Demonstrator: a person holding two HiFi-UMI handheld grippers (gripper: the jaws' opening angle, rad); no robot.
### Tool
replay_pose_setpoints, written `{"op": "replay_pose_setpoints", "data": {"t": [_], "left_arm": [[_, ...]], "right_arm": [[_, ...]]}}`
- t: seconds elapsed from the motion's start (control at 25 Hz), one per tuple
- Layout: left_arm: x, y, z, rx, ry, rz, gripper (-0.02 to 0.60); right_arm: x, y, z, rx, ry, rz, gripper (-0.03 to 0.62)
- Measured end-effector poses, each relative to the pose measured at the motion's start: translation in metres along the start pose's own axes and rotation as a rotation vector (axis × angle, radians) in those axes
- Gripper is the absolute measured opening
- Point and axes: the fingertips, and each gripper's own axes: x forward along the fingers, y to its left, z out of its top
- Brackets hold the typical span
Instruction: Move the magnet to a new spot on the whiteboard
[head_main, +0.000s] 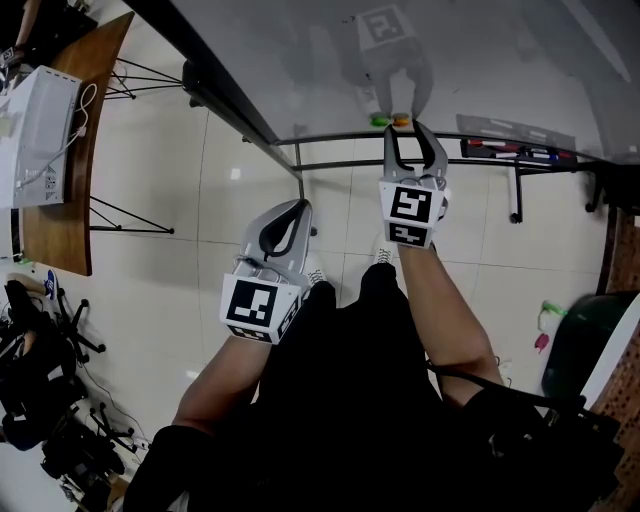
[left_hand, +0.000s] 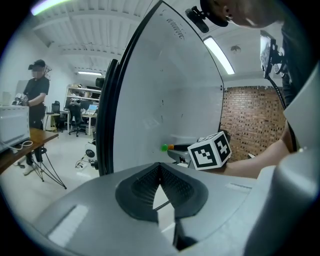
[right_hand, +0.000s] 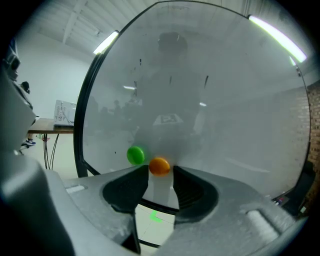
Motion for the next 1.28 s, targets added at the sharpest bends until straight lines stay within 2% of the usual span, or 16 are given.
{"op": "replay_pose_setpoints", "data": {"t": [0.4,0.72,1.28], "left_arm": [[-0.009,0.004,-0.006,0.016,0.02,0.0,0.013],[-0.013,0.006,-0.003,0.01,0.017,0.002,0.012],[-0.013,-0.006,0.02,-0.004,-0.052,-0.006,0.012]], "right_arm": [[0.002,-0.008,0.001,0.208,0.026,-0.049,0.137],[0.001,-0.011,0.0,0.193,0.029,-0.046,0.112],[-0.02,-0.001,0.012,0.187,0.015,0.084,0.11]]}}
